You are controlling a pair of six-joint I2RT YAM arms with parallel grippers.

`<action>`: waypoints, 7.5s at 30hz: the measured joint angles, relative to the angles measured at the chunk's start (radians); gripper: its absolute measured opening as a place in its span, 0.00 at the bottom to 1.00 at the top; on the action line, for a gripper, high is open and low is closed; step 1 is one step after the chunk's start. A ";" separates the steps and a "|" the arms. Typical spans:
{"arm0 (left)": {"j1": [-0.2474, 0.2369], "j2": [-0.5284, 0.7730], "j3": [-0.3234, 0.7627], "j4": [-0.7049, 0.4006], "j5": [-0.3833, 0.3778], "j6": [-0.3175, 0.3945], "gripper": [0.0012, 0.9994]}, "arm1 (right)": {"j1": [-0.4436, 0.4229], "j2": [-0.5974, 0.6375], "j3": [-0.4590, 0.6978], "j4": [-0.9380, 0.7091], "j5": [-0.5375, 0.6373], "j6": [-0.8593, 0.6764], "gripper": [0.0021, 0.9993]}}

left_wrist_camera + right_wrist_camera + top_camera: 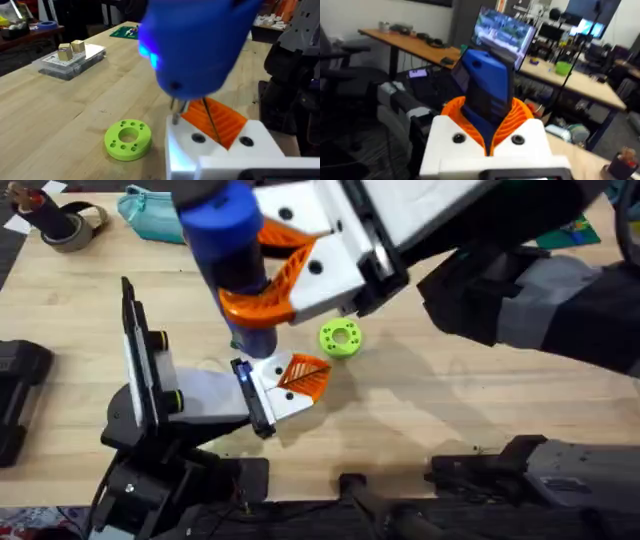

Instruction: Pick up the gripper from the table and insert it into the empty holder that is missing its gripper. Then pick up a screw, insert it into the mounting hole, and use the screwdriver to tighten it. Finally, clean up the table by picking up the vegetable and placing it into the bucket.

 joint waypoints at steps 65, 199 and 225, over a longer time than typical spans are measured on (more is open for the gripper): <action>0.000 0.000 0.000 0.000 0.002 0.000 0.00 | -0.544 0.563 0.606 -1.911 1.377 -1.589 0.02; 0.409 1.371 0.964 -0.835 -0.661 0.099 0.99 | -0.528 -0.504 0.266 -2.280 1.275 -0.166 1.00; 0.409 1.371 0.964 -0.835 -0.661 0.099 0.99 | -0.528 -0.504 0.266 -2.280 1.275 -0.166 1.00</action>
